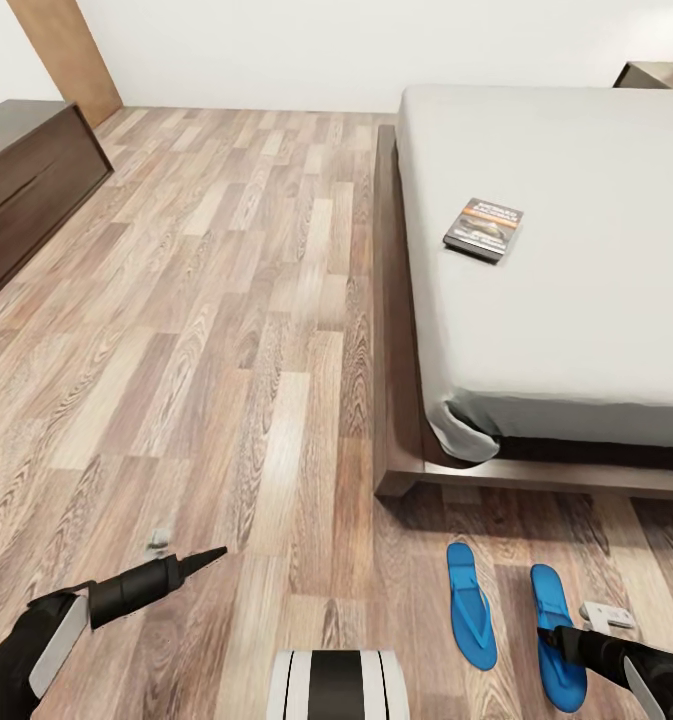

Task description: In the bedroom, move the book from the bed onto either nightstand, and place the two sandals side by side next to the bed.

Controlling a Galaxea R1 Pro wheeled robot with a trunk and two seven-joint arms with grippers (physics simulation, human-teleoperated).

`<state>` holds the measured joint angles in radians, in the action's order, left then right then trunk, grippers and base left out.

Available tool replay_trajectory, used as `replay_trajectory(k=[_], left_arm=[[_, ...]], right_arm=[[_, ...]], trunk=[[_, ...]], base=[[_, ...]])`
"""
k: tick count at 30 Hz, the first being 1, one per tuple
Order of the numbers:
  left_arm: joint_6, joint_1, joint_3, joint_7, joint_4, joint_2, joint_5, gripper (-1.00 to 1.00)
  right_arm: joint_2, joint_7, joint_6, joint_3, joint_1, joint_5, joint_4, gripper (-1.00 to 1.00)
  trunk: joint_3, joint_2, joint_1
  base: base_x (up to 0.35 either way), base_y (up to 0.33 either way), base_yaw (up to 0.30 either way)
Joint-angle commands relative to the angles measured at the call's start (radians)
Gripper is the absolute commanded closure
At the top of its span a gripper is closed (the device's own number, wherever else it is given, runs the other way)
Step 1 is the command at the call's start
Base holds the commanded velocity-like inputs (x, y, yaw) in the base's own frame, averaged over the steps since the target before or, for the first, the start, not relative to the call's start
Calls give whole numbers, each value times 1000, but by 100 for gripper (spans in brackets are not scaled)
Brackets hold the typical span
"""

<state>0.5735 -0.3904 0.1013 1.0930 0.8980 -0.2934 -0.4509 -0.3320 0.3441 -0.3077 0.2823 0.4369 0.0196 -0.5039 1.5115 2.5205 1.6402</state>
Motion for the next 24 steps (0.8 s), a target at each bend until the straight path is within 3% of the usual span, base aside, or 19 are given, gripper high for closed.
replay_trajectory(k=[1, 10, 16, 22, 24], left_arm=[[14, 0, 3, 6, 9, 1, -7, -100], [23, -1, 6, 10, 22, 5, -15, -100], [22, -1, 6, 5, 22, 25, -13, -100], [22, -1, 6, 4, 22, 45, -10, -100], [22, -1, 5, 4, 22, 46, -9, -100]], right_arm=[[1, 6, -7, 6, 0, 2, -2, 100], [1, 7, -7, 6, 0, 2, -5, 100], [1, 6, -6, 6, 0, 2, -7, 100], [1, 3, 63, 7, 1, 3, -16, 100], [2, 3, 70, 7, 2, 2, -70, 100]], trunk=[[1, 0, 0], [32, 2, 3], [55, 3, 6], [78, 5, 9], [86, 5, 10]], base=[[0, 0, 0], [0, 0, 0], [0, 0, 0], [0, 0, 0], [0, 0, 0]])
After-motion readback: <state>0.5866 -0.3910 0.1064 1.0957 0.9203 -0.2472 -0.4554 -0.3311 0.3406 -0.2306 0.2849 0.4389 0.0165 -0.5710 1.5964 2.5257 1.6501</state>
